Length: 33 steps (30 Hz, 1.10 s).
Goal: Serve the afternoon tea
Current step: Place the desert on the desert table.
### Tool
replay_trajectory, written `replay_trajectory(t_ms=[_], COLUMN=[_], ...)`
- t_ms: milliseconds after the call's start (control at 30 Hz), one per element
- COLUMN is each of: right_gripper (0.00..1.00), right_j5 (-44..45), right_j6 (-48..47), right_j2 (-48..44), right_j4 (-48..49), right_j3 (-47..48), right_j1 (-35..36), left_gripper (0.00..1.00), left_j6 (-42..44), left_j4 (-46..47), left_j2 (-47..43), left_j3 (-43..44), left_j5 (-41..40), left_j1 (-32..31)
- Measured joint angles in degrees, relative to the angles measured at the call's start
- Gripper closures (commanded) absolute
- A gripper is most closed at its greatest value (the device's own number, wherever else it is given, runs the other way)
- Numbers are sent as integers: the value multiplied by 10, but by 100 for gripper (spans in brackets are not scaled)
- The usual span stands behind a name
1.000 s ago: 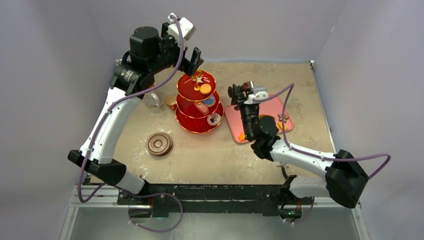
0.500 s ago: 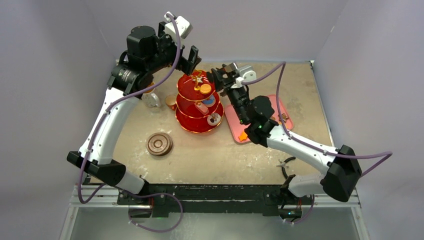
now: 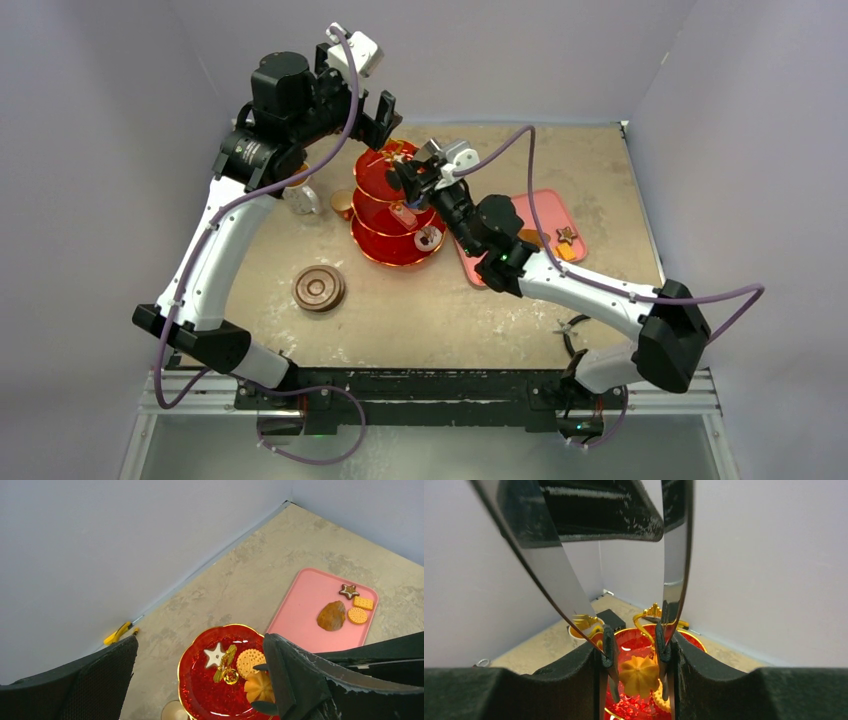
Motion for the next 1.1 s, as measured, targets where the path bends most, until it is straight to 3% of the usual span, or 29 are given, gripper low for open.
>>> replay_trajectory(t_ms=[567, 1100], right_gripper=[44, 47], right_j5=[8, 44], right_j6=[24, 27], right_j2=[38, -6], right_j4=[23, 26], right_j3=[1, -38], right_j1=[4, 3], left_gripper=[4, 4], left_j6=[0, 0], left_j4=[1, 4], left_j2=[0, -3], left_j3=[0, 0], left_j5=[4, 9], left_j1=[0, 0])
